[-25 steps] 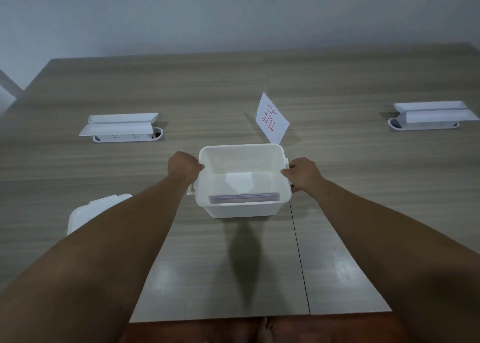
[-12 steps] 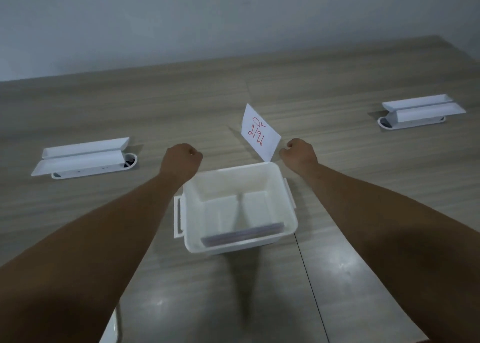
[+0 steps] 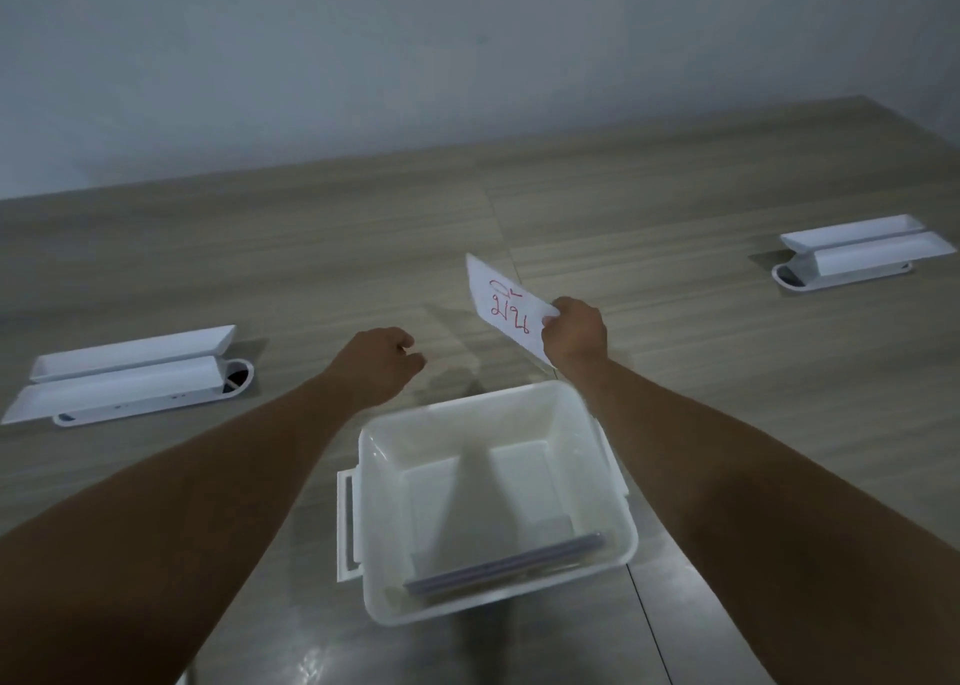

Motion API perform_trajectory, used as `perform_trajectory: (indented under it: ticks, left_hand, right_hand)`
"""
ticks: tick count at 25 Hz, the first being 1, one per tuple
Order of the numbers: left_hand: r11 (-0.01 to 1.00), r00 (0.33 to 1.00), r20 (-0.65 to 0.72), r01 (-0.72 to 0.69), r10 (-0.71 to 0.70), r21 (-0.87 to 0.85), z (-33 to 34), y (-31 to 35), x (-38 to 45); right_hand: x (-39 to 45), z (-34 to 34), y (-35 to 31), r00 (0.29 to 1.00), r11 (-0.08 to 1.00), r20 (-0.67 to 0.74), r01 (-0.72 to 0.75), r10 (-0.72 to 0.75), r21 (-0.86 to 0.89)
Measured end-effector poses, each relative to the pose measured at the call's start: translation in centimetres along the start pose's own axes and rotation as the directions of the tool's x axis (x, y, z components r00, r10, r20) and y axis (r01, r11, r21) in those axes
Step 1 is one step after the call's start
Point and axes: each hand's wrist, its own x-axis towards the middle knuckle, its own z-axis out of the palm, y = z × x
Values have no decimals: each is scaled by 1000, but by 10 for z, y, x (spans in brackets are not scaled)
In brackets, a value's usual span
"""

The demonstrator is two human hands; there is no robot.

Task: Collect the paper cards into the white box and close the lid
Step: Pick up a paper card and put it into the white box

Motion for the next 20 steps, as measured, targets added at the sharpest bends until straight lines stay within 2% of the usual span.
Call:
perform_trajectory:
  ticks: [2, 4, 6, 9, 11, 14, 17, 20]
  left_hand:
    - [998, 997, -69, -32, 35, 53, -13, 8, 3]
    - [996, 982, -177, -46, 60, 82, -34, 21, 1]
    - [996, 962, -261, -70, 84, 62, -56, 37, -7]
    - [985, 945, -284, -171, 160, -13, -77, 55, -28]
    - [970, 944, -256, -232, 208, -66, -86, 64, -54]
    - [931, 950, -211, -279, 231, -234, -87, 69, -96]
    - [937, 953, -160, -285, 256, -201, -75, 63, -128]
    - [962, 981, -15, -192, 193, -193, -56, 44, -148]
  right_hand:
    - [-4, -16, -8, 987, 986, -3, 163, -163, -24]
    - [-6, -45, -20, 948, 950, 71, 311, -311, 9]
    - [-13, -80, -33, 899, 913, 159, 397, -407, 96]
    - [-32, -126, -47, 848, 877, 224, 456, -479, 151]
    - [-50, -152, -49, 848, 881, 244, 437, -470, 179]
    - [-84, -176, -38, 855, 885, 271, 367, -442, 286]
    - [-116, -167, -21, 860, 884, 256, 365, -441, 293]
    - [-141, -144, -1, 844, 887, 282, 409, -457, 214]
